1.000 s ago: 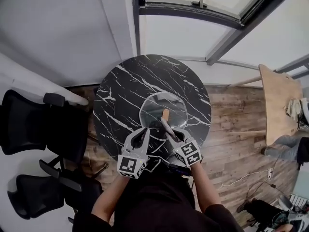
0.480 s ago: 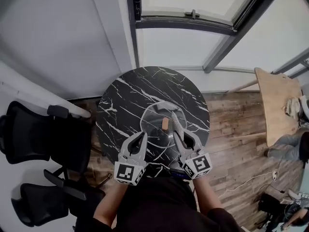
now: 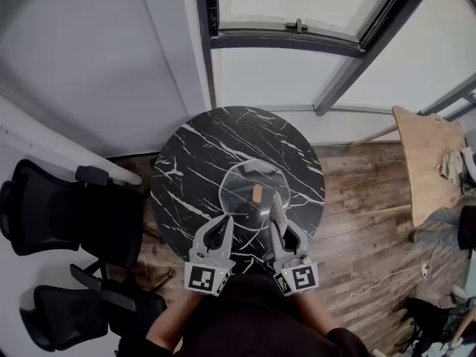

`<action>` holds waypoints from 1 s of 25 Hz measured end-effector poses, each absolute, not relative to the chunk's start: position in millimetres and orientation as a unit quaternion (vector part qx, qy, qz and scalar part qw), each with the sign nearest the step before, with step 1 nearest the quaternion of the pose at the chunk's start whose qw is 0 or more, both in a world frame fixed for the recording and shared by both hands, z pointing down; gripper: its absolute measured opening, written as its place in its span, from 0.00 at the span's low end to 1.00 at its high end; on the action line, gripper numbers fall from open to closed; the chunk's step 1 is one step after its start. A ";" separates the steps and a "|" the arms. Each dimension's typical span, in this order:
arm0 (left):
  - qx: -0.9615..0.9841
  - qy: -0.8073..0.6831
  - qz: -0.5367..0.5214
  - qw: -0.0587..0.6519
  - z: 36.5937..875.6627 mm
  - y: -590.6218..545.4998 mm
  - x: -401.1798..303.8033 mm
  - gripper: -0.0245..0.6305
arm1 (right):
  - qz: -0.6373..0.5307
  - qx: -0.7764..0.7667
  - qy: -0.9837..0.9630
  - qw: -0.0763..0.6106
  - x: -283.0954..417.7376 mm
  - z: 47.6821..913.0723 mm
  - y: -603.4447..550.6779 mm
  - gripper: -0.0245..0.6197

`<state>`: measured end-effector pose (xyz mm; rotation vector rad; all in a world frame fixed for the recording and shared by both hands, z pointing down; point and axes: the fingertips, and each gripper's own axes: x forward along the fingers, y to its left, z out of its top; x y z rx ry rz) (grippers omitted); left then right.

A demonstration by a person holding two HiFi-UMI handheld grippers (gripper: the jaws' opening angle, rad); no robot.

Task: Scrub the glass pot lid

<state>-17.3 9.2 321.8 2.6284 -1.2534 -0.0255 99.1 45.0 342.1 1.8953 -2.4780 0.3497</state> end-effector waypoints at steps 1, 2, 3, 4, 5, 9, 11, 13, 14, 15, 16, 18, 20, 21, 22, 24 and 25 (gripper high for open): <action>0.896 -0.430 -0.007 0.109 320.6 8.1 -17.7 0.04 | 0.110 0.605 -0.789 0.003 99.0 342.4 45.1 0.16; 0.897 -0.430 -0.006 0.105 319.4 7.3 -17.8 0.04 | 0.110 0.606 -0.788 0.004 99.8 342.1 44.5 0.15; 0.897 -0.430 -0.006 0.103 318.1 6.7 -17.8 0.04 | 0.111 0.608 -0.786 0.003 101.2 340.9 43.5 0.15; 0.897 -0.429 -0.006 0.102 316.5 6.0 -18.0 0.04 | 0.112 0.610 -0.784 0.002 102.6 338.9 42.4 0.15; 0.897 -0.430 -0.006 0.101 314.7 5.1 -18.4 0.04 | 0.111 0.612 -0.783 0.001 103.7 336.5 41.2 0.15; 0.895 -0.432 -0.002 0.112 318.2 4.3 -20.3 0.04 | 0.101 0.613 -0.784 -0.002 104.0 329.1 38.9 0.15; 0.894 -0.432 -0.009 0.116 317.7 3.9 -20.1 0.04 | 0.096 0.613 -0.785 0.002 102.5 329.8 39.1 0.15; 0.894 -0.432 -0.015 0.119 315.0 3.5 -18.9 0.04 | 0.093 0.612 -0.785 0.005 102.2 329.0 39.5 0.15; 0.894 -0.432 -0.015 0.119 314.2 3.2 -18.2 0.04 | 0.093 0.612 -0.785 0.005 102.3 328.0 39.4 0.15; 0.894 -0.432 -0.013 0.119 314.1 2.8 -17.9 0.04 | 0.094 0.612 -0.785 0.005 102.6 326.9 39.0 0.15; 0.893 -0.433 -0.011 0.120 314.2 2.3 -17.9 0.04 | 0.094 0.612 -0.785 0.004 102.8 326.0 38.7 0.15; 0.893 -0.433 -0.012 0.121 313.1 1.5 -17.9 0.04 | 0.096 0.612 -0.785 0.003 102.8 325.6 38.4 0.15; 0.895 -0.430 -0.014 0.120 312.6 1.3 -18.0 0.04 | 0.097 0.611 -0.785 0.003 101.7 327.0 38.4 0.15; 0.895 -0.429 -0.016 0.120 312.9 1.2 -18.0 0.04 | 0.097 0.611 -0.785 0.004 101.2 328.3 38.3 0.15; 0.895 -0.429 -0.016 0.120 313.5 1.2 -18.0 0.04 | 0.098 0.611 -0.785 0.005 100.8 329.5 38.5 0.15; 0.894 -0.431 -0.016 0.120 315.0 2.0 -18.5 0.04 | 0.097 0.612 -0.785 0.006 100.0 330.2 39.6 0.15; 0.894 -0.433 -0.016 0.119 315.2 2.5 -18.9 0.04 | 0.096 0.612 -0.785 0.006 99.6 329.8 40.3 0.15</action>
